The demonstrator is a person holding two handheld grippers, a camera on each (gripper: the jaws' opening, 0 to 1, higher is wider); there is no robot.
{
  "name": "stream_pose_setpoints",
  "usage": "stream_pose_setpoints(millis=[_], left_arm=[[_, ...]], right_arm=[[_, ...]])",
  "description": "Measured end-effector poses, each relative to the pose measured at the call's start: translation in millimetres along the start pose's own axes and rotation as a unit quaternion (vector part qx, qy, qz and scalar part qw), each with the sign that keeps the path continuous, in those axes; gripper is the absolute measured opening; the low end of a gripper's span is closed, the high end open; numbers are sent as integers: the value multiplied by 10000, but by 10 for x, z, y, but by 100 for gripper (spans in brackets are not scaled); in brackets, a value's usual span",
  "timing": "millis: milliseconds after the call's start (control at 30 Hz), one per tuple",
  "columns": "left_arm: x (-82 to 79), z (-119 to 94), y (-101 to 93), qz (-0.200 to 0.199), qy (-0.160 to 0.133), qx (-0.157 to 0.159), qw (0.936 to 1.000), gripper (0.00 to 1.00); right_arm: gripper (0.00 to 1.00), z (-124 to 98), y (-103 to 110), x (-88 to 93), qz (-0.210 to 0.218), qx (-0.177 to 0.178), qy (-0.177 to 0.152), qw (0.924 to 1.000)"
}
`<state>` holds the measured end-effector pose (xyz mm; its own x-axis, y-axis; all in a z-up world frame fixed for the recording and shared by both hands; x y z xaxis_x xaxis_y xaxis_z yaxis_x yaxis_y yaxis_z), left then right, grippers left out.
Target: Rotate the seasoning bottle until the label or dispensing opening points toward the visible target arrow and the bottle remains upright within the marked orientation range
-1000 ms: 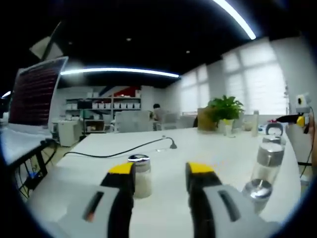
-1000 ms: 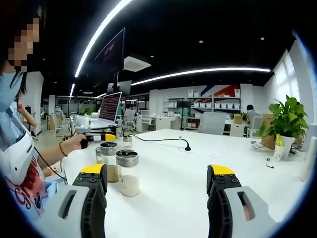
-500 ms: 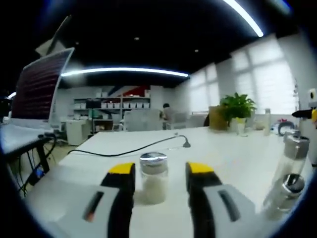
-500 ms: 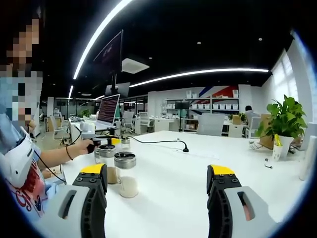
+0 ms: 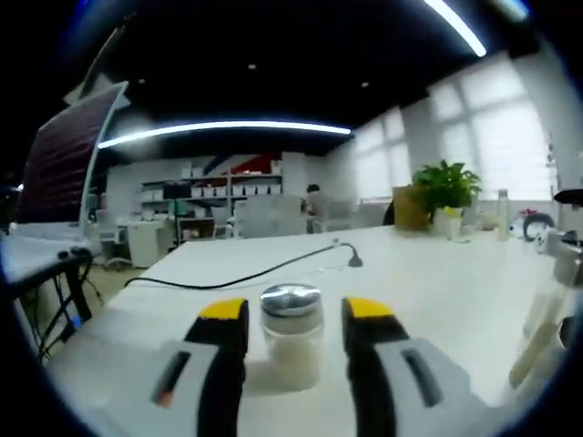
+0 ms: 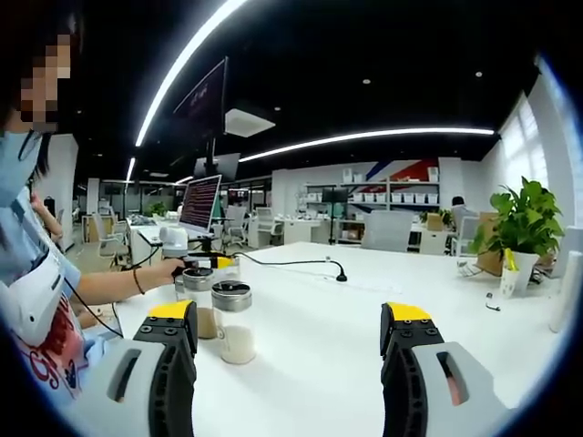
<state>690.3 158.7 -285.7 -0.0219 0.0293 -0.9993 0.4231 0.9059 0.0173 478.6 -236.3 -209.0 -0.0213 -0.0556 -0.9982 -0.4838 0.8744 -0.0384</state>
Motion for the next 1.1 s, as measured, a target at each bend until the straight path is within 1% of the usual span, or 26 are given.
stream_pose_setpoints(millis=[67, 167, 300, 500, 833, 867, 900, 1000, 1100], left_arm=[[28, 29, 21, -30, 38, -29, 10000, 43], [59, 66, 57, -184, 51, -81, 9998, 43], [49, 112, 74, -67, 36, -103, 9999, 43], [72, 176, 141, -173, 33, -184, 9997, 43], [79, 231, 102, -85, 4, -151, 9998, 41], [81, 233, 98, -88, -4, -148, 9999, 40], [76, 244, 74, -75, -43, -79, 9999, 37], [71, 245, 45, 95, -83, -89, 9999, 36], [60, 246, 43, 112, -83, -167, 9998, 36]], right_arm=[[85, -4, -10, 3, 8, 16, 1, 10000], [85, -11, -14, 1, 14, 24, -1, 10000], [85, -7, -8, -14, -17, 21, -29, 10000], [85, 17, -15, 12, 20, 15, 24, 10000], [85, 26, -16, 19, 27, 17, 35, 10000], [85, 25, -16, 19, 24, 17, 32, 10000], [85, 25, -17, 18, 21, 19, 30, 10000], [85, 23, -17, 20, 15, 22, 33, 10000], [85, 24, -15, 27, 20, 18, 47, 10000]])
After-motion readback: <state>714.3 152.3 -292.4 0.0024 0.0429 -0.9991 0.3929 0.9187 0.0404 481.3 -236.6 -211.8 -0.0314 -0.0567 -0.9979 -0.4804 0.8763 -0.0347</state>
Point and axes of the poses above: the point that each gripper's makers call its tool centre point, and the gripper's own axes: z roughly forward along the fingers, y roughly to its left, x roughly out of its underside, the point moved 1 cm from there along -z, roughly backward along the fingers, and after that the axes turned 10 degrees about x, right-handed, at the moved point
